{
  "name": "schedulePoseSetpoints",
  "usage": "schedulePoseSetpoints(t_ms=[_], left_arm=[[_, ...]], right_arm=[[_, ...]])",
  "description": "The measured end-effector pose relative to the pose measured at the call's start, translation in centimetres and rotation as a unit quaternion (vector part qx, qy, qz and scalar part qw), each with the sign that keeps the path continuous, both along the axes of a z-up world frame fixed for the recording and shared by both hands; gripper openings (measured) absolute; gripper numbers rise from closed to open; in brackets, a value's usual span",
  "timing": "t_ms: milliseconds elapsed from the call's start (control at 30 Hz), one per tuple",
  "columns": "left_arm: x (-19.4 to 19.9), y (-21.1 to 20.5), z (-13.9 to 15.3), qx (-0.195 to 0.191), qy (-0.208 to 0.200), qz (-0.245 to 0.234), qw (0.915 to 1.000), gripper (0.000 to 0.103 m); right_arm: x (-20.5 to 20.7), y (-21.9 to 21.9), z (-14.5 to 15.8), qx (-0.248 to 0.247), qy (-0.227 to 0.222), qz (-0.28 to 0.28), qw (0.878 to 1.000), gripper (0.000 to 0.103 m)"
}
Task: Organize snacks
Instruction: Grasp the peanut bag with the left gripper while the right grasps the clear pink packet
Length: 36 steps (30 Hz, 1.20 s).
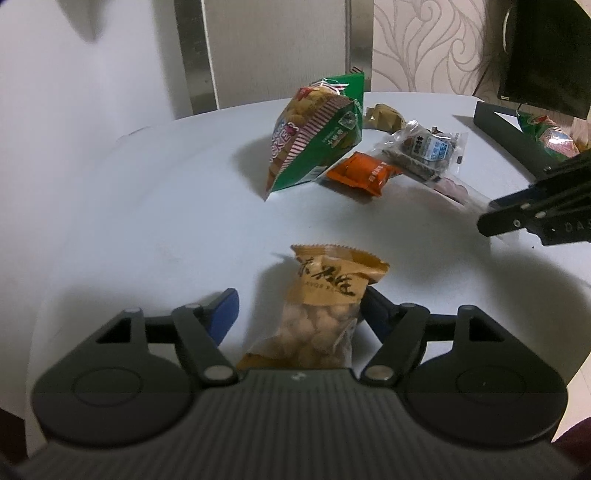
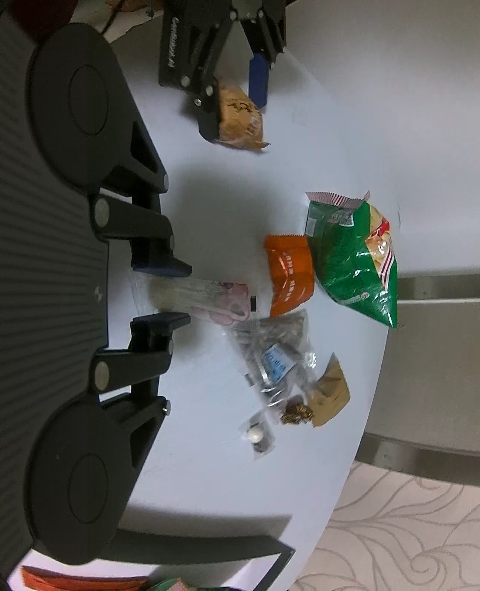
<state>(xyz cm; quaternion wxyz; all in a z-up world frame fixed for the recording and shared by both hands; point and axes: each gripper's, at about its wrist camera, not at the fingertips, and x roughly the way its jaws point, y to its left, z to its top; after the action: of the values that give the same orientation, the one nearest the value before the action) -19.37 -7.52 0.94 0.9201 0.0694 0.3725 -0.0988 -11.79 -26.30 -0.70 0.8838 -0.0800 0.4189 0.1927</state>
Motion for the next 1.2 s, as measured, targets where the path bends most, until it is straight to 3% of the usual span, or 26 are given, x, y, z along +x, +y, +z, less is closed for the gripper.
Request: schedulePoseSetpoints(t_ms=[167,400,1133,1200], left_arm=[[0.2,0.0,-0.2,-0.004,0.002,0.002,1.0000,0.086],[0.2,0.2,-0.3,-0.009,0.005,-0.002,0.9999,0.086],[-1.3,-0.2,-0.4,-0.009,0.001,-0.025,0.9997,0.085],[-1.5,-0.4,-0.3,-0.008,-0.002,-0.034,0.9994,0.078]], right_arm=[[-0.8,-0.7,-0.4,-0.008,0.007,-0.013,1.000,0.024],[-1.0,-0.3,-0.8,-0.016,-0.002,-0.017,1.000,0.029],[-1.0,0.1,-0.9,-0.022,-0.012,-0.011,1.000,0.029],[-1.0,0.2,-0.9,-0.023,-0.010,-0.006,1.000,0.027]])
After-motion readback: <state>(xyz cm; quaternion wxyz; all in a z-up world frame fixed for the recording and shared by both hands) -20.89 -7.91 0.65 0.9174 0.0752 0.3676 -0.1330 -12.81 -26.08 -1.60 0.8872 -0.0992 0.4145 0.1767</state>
